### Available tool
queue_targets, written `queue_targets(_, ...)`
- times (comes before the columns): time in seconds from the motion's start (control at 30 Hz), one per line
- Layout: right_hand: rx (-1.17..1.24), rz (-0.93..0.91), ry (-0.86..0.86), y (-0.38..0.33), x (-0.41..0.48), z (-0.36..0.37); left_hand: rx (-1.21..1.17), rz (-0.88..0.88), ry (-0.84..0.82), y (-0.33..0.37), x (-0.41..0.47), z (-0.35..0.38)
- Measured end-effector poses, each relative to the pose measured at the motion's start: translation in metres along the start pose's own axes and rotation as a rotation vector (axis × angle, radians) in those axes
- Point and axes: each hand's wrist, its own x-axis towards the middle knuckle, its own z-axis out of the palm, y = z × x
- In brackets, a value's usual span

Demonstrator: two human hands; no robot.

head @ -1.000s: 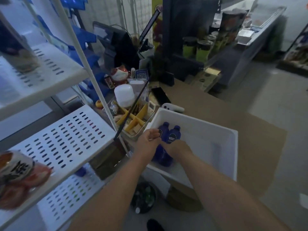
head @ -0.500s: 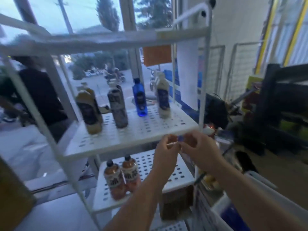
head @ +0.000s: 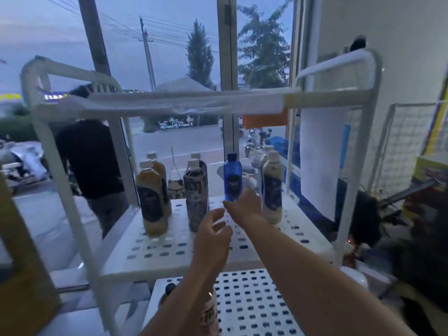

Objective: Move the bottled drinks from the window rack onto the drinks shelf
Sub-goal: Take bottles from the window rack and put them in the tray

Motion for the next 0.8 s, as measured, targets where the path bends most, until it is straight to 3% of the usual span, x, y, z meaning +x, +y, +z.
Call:
queue_targets(0.23, 0.169, 0.088, 0.081, 0.016, 0.063, 0.033, 0.053, -0.045, 0.036, -0.024, 0.023, 0.002)
queue_targets(0.43, 0.234, 0.063, 0.042, 0.020, 0.077, 0.048, 0.099, -0.063, -0.080, -0.026, 0.025, -0.008)
queue_targets(0.7, 0.198, 0.015, 0.020, 0.026, -0.015, 0.021, -0.019, -0.040, 0.031, -0.011, 0.022, -0.021)
queue_targets(0.8, 0.145, 0.009, 0.058, 0.033, -0.065, -0.010, -0.106, -0.031, -0.012, -0.006, 0.005, -0.017)
